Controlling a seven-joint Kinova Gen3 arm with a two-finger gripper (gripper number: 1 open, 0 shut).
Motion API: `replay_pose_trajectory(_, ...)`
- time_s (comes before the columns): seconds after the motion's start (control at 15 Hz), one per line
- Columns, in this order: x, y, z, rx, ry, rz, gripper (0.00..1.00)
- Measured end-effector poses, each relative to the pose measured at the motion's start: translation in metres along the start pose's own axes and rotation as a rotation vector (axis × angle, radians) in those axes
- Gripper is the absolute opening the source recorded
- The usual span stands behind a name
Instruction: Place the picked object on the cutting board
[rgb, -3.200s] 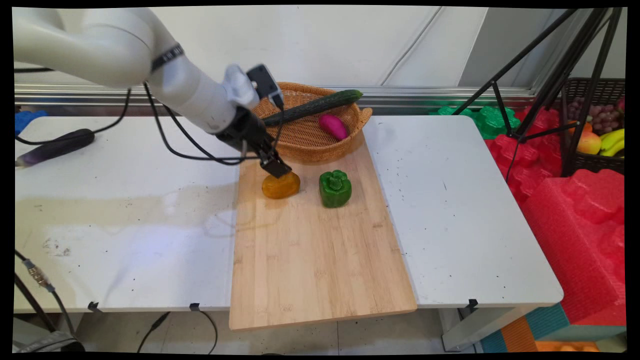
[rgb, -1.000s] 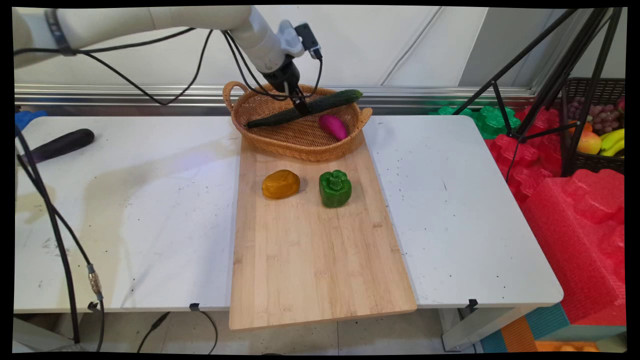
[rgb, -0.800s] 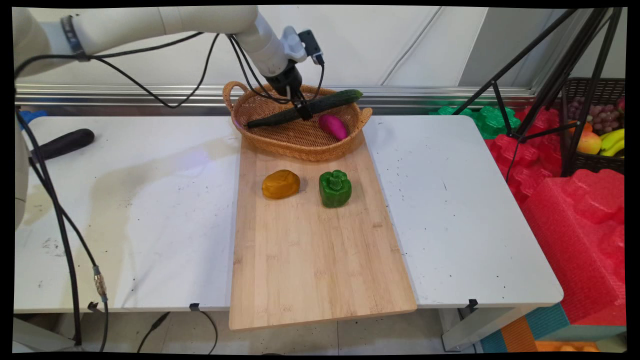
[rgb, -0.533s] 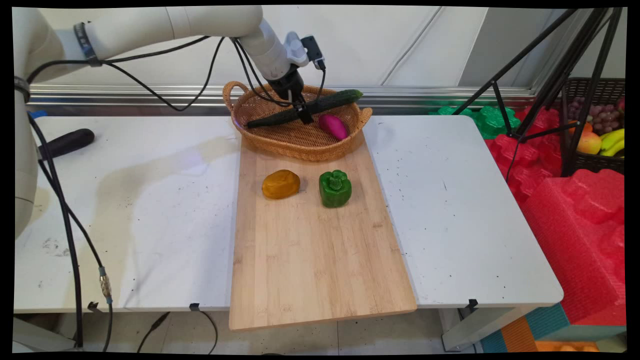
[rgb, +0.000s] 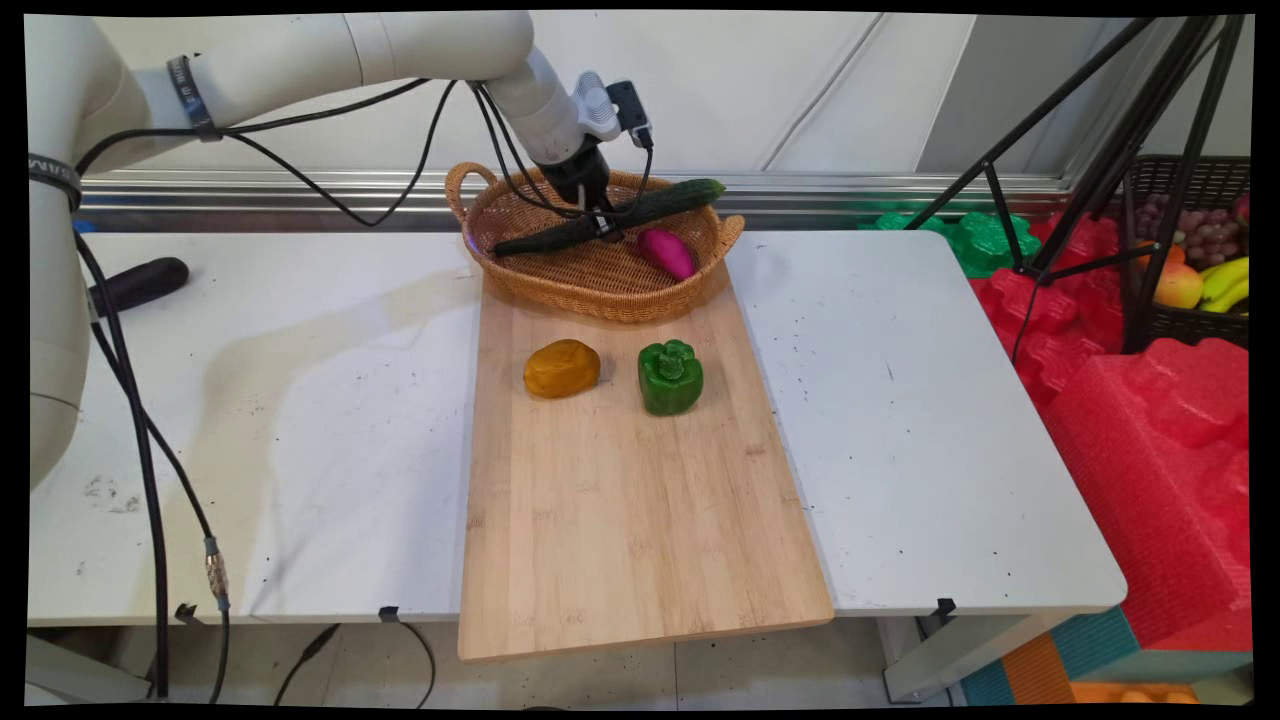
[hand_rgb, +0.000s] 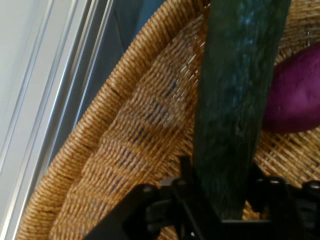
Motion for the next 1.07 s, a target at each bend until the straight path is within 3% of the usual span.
replay_pose_trajectory(0.33, 0.0, 0.005, -0.025, 0.049, 0.019, 0.008, 0.0)
replay_pose_trajectory(0.73, 0.005, 0.027, -0.094, 0.13, 0.071, 0.024, 0.0)
replay_pose_trajectory(0.87, 0.007, 0.042, -0.125, 0.145, 0.097, 0.021, 0.0)
replay_pose_trajectory(1.07, 0.005, 0.074, -0.169, 0.134, 0.127, -0.009, 0.0)
